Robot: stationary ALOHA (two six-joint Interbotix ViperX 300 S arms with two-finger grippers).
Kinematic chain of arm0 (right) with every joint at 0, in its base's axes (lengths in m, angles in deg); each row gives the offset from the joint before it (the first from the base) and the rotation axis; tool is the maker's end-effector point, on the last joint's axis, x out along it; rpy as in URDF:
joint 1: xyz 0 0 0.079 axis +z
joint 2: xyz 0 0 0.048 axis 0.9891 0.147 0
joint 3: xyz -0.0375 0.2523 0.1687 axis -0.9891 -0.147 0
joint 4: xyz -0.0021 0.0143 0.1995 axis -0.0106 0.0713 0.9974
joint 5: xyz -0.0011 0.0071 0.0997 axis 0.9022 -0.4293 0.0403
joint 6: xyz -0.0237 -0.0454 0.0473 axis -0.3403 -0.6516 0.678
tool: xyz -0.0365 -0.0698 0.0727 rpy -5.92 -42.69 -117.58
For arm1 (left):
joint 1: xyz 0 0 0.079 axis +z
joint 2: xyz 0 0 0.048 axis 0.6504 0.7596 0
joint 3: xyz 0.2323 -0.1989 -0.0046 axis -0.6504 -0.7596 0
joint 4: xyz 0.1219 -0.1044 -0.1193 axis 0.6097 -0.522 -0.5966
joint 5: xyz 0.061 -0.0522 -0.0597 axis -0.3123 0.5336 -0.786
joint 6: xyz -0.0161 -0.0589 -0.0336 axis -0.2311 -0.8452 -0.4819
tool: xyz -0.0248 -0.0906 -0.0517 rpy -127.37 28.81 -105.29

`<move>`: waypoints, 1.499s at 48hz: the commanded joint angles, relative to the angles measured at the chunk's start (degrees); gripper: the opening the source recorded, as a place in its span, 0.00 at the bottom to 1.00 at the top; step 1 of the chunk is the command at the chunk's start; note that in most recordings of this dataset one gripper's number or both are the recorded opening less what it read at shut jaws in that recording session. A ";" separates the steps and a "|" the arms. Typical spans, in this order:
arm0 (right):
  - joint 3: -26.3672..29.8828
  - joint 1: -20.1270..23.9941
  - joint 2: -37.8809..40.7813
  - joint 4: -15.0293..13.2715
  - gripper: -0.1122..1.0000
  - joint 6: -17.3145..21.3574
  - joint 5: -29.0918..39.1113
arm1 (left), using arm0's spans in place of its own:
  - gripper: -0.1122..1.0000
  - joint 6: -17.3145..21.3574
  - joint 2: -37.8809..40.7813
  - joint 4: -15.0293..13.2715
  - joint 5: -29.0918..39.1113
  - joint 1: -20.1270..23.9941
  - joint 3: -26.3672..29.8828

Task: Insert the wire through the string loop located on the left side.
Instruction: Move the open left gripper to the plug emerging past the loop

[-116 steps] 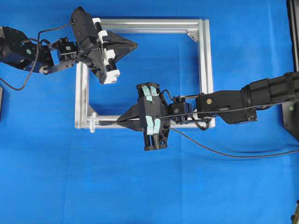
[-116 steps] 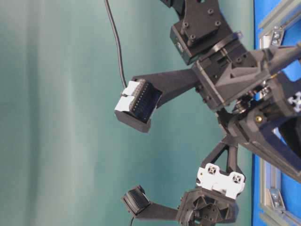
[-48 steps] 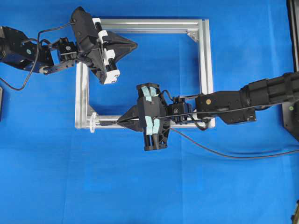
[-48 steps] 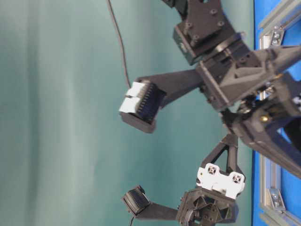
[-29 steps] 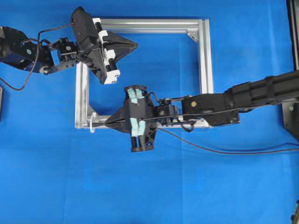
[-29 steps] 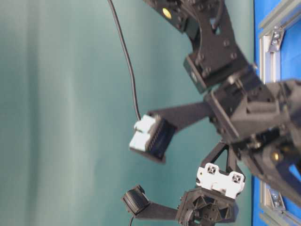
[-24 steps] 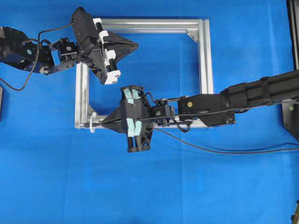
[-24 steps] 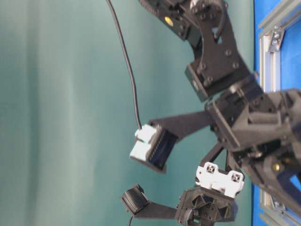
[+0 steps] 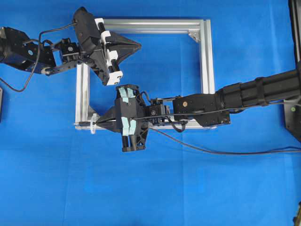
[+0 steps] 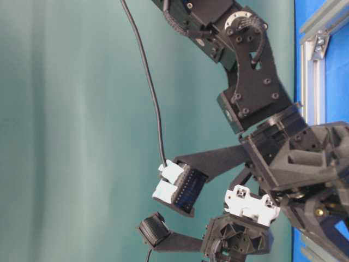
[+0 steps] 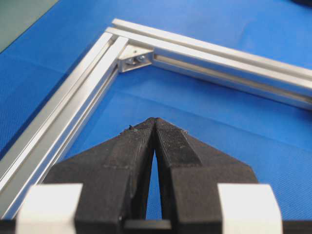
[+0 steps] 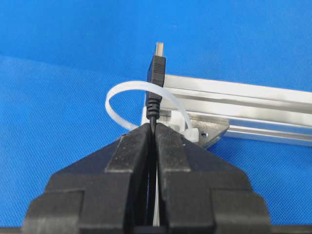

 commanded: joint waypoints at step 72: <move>0.79 0.00 -1.14 0.09 0.10 0.09 -0.09 | 0.10 -2.72 -28.48 0.26 4.31 -17.84 -28.74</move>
